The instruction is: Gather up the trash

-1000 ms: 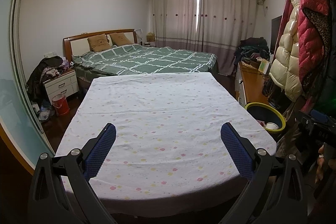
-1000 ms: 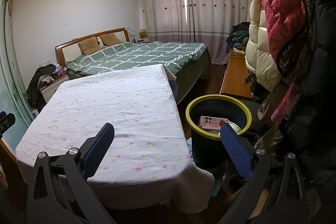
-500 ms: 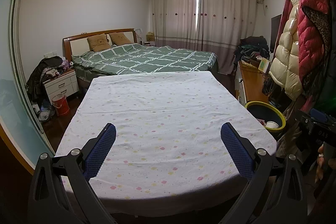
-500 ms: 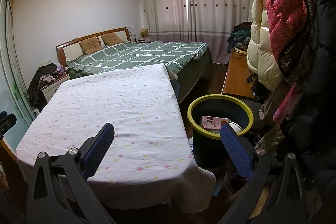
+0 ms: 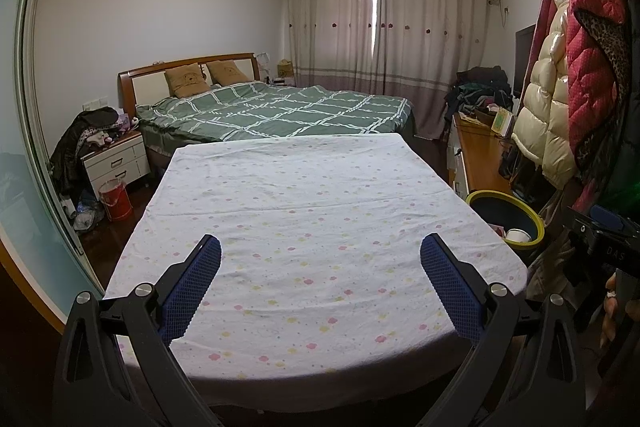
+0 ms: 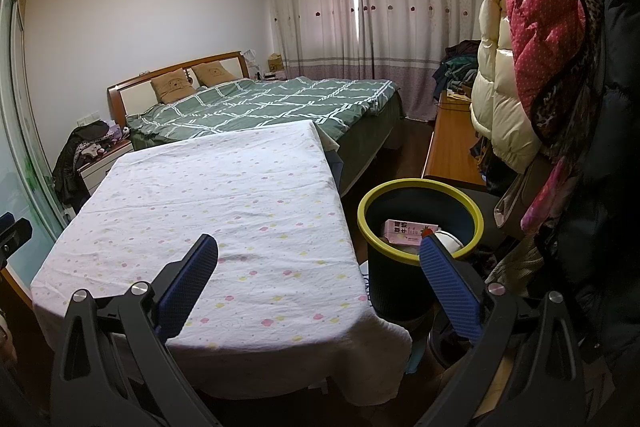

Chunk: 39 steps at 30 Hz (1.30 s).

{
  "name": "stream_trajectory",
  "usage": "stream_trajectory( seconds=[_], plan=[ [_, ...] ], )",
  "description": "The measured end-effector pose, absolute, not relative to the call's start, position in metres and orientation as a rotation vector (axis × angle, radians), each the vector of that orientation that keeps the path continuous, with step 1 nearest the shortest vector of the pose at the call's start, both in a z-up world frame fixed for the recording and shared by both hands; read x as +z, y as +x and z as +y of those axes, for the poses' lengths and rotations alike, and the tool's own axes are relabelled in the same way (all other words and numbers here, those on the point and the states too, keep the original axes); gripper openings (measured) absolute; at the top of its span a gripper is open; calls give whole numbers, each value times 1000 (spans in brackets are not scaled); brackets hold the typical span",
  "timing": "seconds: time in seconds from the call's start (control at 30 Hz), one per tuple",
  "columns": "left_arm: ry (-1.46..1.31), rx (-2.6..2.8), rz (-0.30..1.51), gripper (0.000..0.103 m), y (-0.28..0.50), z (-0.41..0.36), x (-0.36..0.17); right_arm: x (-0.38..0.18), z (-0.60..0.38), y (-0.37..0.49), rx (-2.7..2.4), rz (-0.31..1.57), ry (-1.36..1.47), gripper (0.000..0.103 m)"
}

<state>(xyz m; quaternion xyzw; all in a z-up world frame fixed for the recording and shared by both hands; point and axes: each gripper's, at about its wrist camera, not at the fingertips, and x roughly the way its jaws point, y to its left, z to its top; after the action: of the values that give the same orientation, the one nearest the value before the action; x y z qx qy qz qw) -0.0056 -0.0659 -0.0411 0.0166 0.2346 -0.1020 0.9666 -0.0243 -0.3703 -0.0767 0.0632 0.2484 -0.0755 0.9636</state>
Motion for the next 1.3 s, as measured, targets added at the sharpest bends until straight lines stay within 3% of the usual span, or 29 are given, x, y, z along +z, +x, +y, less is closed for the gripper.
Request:
stream_trajectory(
  seconds=[1.3],
  plan=[
    [36, -206, 496, 98, -2, -69, -54, -88, -370, -15, -140, 531, 131, 96]
  ],
)
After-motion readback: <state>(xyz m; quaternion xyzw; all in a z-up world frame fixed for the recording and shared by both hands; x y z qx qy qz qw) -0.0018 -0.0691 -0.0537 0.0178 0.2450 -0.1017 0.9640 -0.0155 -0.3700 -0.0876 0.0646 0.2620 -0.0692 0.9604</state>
